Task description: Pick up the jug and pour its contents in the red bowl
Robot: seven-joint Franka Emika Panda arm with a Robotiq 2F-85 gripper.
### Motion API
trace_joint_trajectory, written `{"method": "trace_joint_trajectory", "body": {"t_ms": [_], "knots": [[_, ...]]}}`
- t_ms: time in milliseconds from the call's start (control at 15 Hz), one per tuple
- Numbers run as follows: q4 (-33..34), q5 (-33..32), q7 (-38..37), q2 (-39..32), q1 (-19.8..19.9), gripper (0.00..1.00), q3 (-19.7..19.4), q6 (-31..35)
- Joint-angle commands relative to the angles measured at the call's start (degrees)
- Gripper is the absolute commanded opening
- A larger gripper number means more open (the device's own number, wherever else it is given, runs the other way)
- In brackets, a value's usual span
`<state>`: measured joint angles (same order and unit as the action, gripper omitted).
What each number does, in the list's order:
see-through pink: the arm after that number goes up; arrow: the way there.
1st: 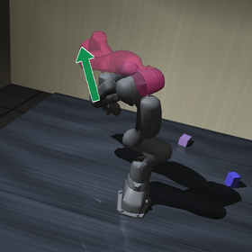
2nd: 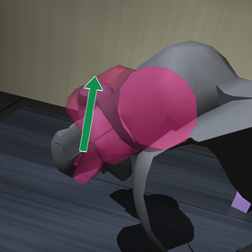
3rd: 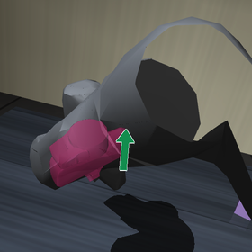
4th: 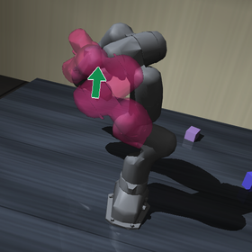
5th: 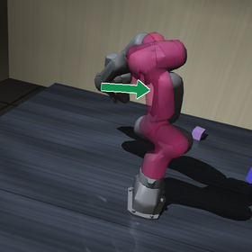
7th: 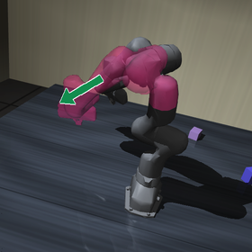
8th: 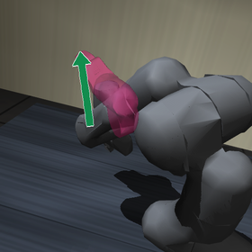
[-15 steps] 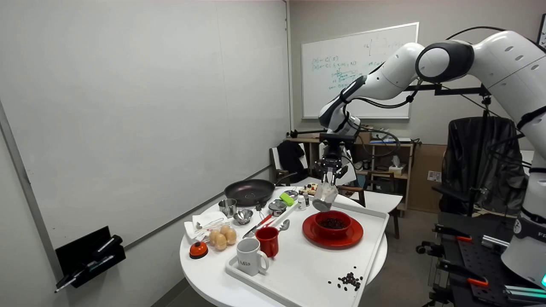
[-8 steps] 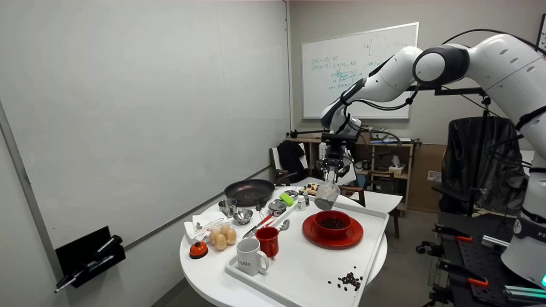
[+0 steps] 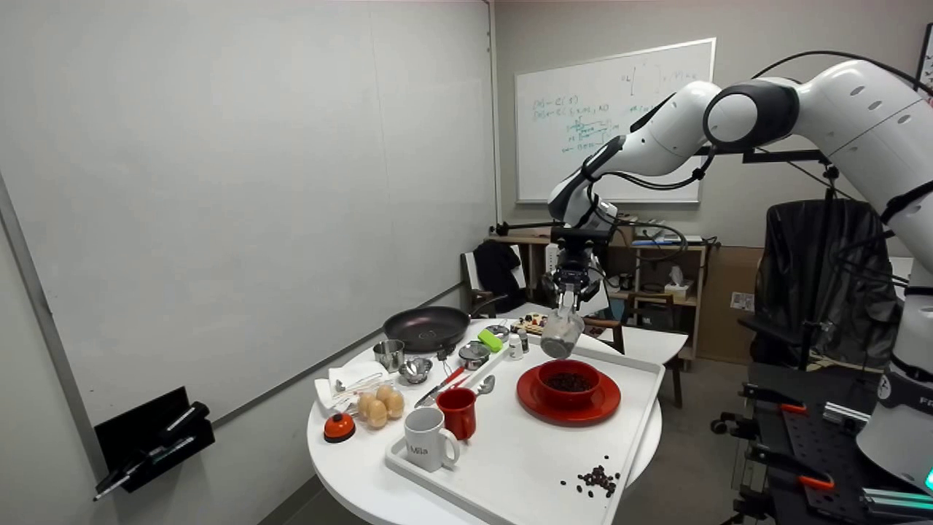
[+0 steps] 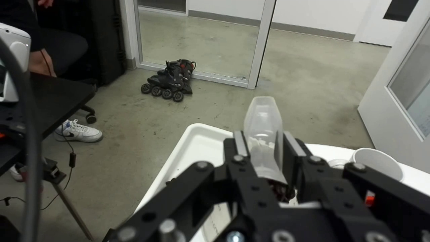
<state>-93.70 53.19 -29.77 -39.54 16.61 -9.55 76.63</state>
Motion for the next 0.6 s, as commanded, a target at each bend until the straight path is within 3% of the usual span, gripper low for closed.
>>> {"method": "trace_joint_trajectory", "body": {"t_ms": [0,267,533], "knots": [[0.8,1.0,0.1,-0.7,-0.6,0.07,-0.8,-1.7],[7.4,5.6,-2.4,-7.3,2.9,0.07,0.6,-15.4],[11.5,11.7,-6.1,-11.9,5.1,0.07,-0.4,-21.1]]}}
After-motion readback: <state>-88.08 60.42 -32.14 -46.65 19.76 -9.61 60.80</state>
